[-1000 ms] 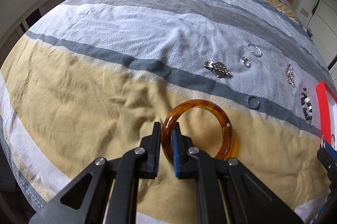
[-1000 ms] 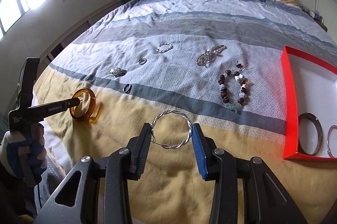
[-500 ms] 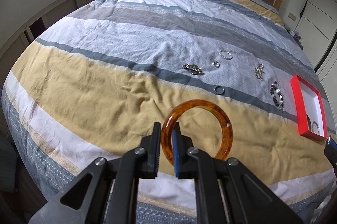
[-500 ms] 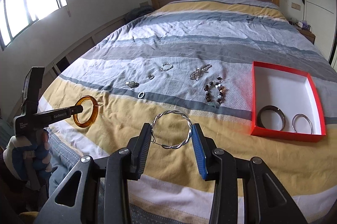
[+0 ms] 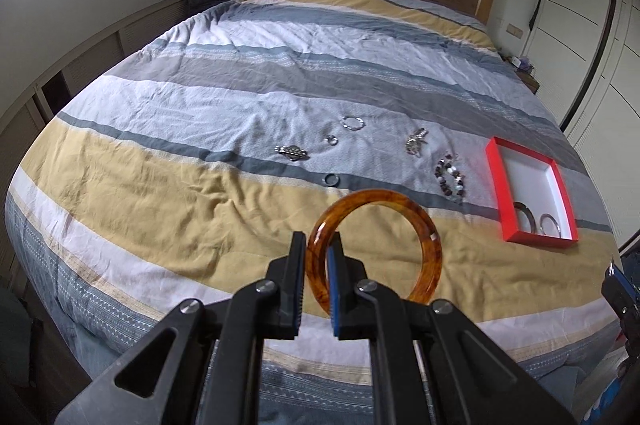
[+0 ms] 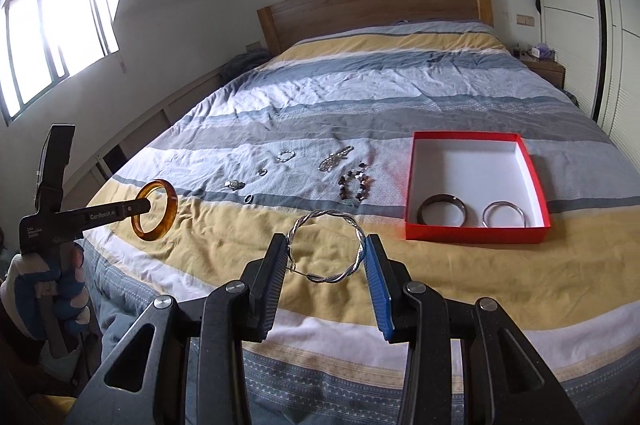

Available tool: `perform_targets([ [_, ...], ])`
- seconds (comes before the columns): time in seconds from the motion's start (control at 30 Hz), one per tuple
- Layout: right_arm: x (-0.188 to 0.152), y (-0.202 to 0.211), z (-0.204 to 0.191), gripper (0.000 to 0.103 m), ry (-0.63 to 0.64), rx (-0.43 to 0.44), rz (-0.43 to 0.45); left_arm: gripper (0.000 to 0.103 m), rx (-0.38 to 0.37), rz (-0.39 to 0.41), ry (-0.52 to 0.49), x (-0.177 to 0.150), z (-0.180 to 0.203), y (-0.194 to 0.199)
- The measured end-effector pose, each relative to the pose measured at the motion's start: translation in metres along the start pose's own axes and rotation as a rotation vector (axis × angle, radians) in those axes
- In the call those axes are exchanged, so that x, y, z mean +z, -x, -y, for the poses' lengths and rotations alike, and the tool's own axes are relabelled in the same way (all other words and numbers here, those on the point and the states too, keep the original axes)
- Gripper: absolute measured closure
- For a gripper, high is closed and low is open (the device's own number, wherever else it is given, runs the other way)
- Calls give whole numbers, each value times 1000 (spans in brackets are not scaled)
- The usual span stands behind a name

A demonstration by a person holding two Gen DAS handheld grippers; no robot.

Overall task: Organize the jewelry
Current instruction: 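Lift both held bangles and carry them into the red box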

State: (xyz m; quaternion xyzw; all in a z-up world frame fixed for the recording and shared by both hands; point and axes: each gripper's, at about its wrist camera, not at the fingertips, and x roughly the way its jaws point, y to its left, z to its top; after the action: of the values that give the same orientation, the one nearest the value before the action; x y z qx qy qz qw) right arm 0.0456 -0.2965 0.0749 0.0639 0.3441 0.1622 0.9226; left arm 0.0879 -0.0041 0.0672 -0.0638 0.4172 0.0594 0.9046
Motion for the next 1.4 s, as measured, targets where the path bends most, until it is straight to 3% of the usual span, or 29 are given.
perform_targets([
  [0.3, -5, 22, 57, 64, -62, -70, 20, 94, -87, -19, -128, -1, 83, -1],
  [0.6, 8, 10, 110, 64, -87, -137, 2, 94, -163, -37, -211, 20, 158, -26],
  [1.1, 55, -88, 186, 64, -86, -215, -83, 94, -209, -86, -341, 63, 263, -132],
  [1.4, 71, -152, 222, 64, -41, -229, -174, 94, -175, -93, -445, 77, 321, -195],
])
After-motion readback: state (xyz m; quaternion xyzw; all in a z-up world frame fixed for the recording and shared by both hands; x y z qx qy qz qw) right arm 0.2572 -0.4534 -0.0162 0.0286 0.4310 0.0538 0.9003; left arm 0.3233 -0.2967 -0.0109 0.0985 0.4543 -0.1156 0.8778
